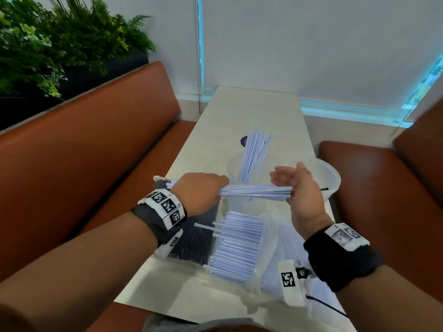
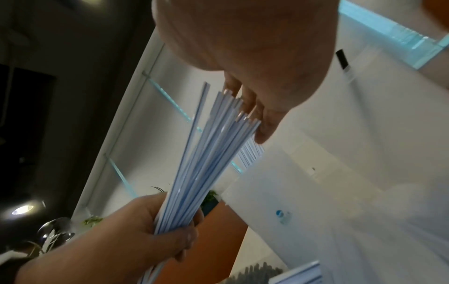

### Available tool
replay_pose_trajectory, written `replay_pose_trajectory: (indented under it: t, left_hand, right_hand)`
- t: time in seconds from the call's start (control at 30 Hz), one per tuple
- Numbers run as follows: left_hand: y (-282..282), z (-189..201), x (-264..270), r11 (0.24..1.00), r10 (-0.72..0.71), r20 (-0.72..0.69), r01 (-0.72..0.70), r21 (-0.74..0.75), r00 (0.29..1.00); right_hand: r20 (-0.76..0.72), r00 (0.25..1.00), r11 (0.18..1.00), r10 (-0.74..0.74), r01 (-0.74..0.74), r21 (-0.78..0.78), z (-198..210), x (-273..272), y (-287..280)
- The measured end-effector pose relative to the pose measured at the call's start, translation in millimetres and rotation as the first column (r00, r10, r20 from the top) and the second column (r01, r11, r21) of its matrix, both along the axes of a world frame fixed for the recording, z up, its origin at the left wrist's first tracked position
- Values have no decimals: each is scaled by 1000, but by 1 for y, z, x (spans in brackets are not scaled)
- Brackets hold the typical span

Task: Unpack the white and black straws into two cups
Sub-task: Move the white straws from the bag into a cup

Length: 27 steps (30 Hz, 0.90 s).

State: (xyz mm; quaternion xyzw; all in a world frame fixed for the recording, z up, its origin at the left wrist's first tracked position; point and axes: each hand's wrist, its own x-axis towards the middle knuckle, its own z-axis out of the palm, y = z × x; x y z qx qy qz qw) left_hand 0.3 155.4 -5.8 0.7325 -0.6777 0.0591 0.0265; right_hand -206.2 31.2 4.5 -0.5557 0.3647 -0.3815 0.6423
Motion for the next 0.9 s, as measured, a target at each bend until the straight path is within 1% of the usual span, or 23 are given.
replay_pose_trajectory:
  t: [0.07,0.1,0.13,0.17,0.23,0.27,0.3,0.33,0.37,0.4,0.43,0.47,0.5,0.53,0.57,0.6,0.63,0.67,0.73,0.77,0.87,0.9]
  left_hand:
    - [-10,1,-16,1000,-18,-13,18,-18,1000]
    - [-15,1,-27,999,-39,-33,38,-19,999]
    - [-19,2,-37,998,-53,-57,52,-24,997]
    - [-24,4,-43,998,-57,-78,55,-34,995]
    - [-28,14,-43,997,-24,-171,11,-74,985]
    - [-28,21,-39,993,3,-277,-37,-115,961]
    - [-28,30,-35,980,14,-443,-101,-174,897]
    - [-27,41,-33,956,-17,-642,-176,-236,767]
    - [-26,53,-34,922,-110,-815,-248,-298,570]
    - [-26,65,-38,877,-242,-898,-312,-365,368]
    - [-28,75,-43,827,-379,-902,-363,-431,207]
    - [-31,83,-46,778,-498,-863,-398,-487,85]
    - [-35,89,-50,738,-584,-812,-426,-523,-16]
    - [-38,93,-52,713,-636,-764,-458,-531,-105]
    - [-42,95,-56,699,-666,-723,-491,-520,-184]
    - [-45,95,-60,695,-678,-693,-518,-498,-244]
    - [-49,92,-65,699,-676,-681,-536,-473,-282]
    - [-52,90,-71,710,-661,-687,-548,-442,-301]
    - [-57,84,-80,730,-621,-720,-562,-389,-309]
    - [-58,83,-82,732,-613,-727,-569,-376,-308]
    - [-60,84,-76,712,-641,-696,-588,-383,-324]
    - [-60,85,-75,709,-645,-692,-593,-383,-324]
  right_hand:
    - [-124,988,993,96,-103,-53,-2,4,6]
    - [-159,980,988,115,-129,-79,-5,6,9]
    - [-151,983,989,105,-118,-84,-6,9,11]
    - [-113,990,994,79,-87,-69,-5,9,11]
    - [33,999,999,22,-23,36,-1,5,6]
    - [93,996,995,0,-9,103,1,2,2]
    - [128,992,987,-12,-9,161,0,-2,-2]
    - [135,991,979,-11,-18,205,-1,-5,-3]
    - [127,992,971,0,-31,237,-4,-6,-4]
    - [113,994,962,13,-44,268,-6,-6,-3]
    - [104,994,952,26,-57,302,-7,-5,-2]
    - [104,994,938,36,-69,338,-7,-4,-1]
    - [110,993,925,42,-80,371,-6,-3,0]
    - [125,991,913,46,-93,397,-4,-2,1]
    - [152,987,903,51,-111,416,-1,-1,2]
    - [183,981,893,60,-135,430,2,1,3]
    - [210,974,882,81,-168,441,4,2,4]
    - [227,967,871,115,-208,444,6,4,5]
    - [241,952,858,189,-279,430,10,6,9]
    - [235,949,859,208,-292,420,11,6,9]
    - [192,965,895,177,-239,375,9,3,4]
    - [170,966,903,194,-244,353,8,2,2]
